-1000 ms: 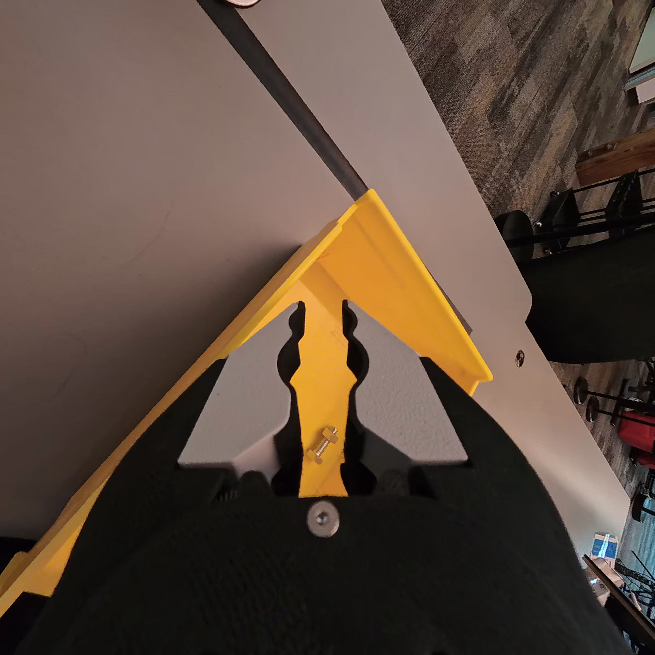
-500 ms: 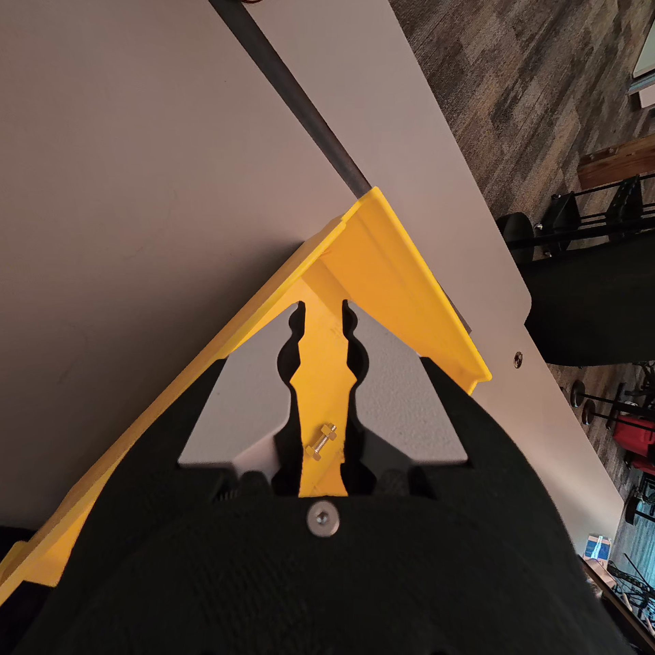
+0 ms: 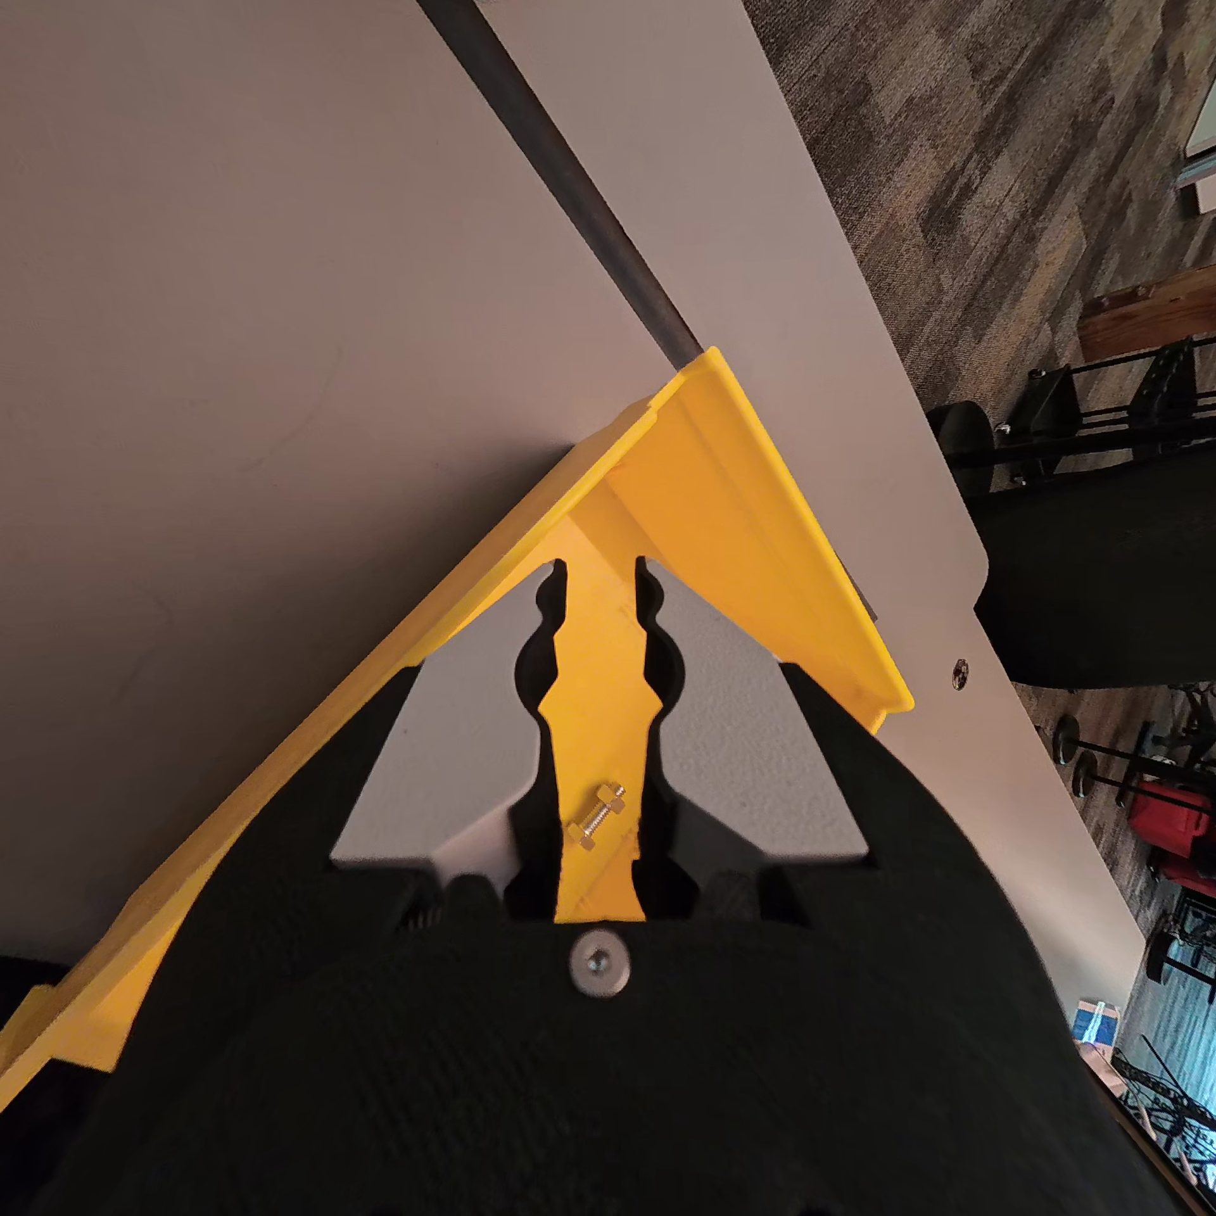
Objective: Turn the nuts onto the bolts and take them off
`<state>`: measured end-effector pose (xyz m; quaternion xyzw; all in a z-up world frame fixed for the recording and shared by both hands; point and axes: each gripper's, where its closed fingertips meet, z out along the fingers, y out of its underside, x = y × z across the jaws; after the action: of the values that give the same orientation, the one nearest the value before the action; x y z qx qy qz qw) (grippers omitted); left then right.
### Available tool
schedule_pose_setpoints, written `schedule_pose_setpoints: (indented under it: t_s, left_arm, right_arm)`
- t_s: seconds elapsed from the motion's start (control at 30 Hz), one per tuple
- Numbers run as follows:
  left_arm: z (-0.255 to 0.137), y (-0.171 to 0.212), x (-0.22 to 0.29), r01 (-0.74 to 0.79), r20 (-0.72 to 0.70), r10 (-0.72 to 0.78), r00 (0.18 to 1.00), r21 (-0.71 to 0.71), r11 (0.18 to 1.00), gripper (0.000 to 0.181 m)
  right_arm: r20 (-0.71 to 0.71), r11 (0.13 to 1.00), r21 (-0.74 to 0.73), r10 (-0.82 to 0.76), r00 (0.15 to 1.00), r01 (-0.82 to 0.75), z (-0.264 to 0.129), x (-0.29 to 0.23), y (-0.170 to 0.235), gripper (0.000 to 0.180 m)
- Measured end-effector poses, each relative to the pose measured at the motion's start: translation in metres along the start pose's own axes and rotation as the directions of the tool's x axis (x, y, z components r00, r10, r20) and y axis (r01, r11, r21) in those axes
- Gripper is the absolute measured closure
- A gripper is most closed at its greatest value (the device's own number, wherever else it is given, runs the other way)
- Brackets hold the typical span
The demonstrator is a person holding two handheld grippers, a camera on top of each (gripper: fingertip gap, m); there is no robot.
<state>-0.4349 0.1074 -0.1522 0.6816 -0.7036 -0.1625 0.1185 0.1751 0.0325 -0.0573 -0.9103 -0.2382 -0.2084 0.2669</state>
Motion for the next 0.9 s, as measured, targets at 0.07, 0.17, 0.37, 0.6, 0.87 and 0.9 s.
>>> schedule_pose_setpoints:
  t_s: [0.07, 0.17, 0.37, 0.6, 0.87, 0.9]
  left_arm:
    - [-0.008, -0.013, 0.001, 0.009, -0.017, -0.007, 1.000, 0.083, 0.997, 0.165]
    - [-0.018, -0.032, 0.001, 0.009, -0.016, -0.006, 1.000, 0.187, 0.982, 0.165]
    - [-0.018, -0.057, -0.001, 0.038, -0.023, -0.032, 0.999, 0.306, 0.951, 0.161]
    - [-0.017, -0.050, 0.006, 0.075, -0.080, -0.052, 0.995, 0.319, 0.945, 0.140]
    - [-0.015, -0.052, 0.005, 0.078, -0.072, -0.058, 0.996, 0.325, 0.942, 0.165]
    - [-0.015, -0.051, 0.006, 0.088, -0.087, -0.063, 0.994, 0.318, 0.944, 0.165]
  right_arm:
    - [0.002, 1.000, -0.002, -0.003, 1.000, 0.003, 0.000, -0.001, 0.000, 0.160]
    - [0.004, 1.000, -0.002, -0.006, 1.000, 0.006, 0.000, -0.001, 0.000, 0.160]
    - [0.005, 1.000, 0.000, -0.002, 1.000, 0.002, -0.001, 0.000, 0.001, 0.160]
    - [0.003, 1.000, 0.000, -0.003, 1.000, 0.003, -0.002, 0.001, 0.002, 0.160]
    - [0.006, 1.000, -0.001, -0.015, 1.000, 0.015, -0.003, -0.002, 0.001, 0.160]
    - [0.006, 1.000, 0.000, -0.016, 1.000, 0.016, -0.003, -0.002, 0.001, 0.160]
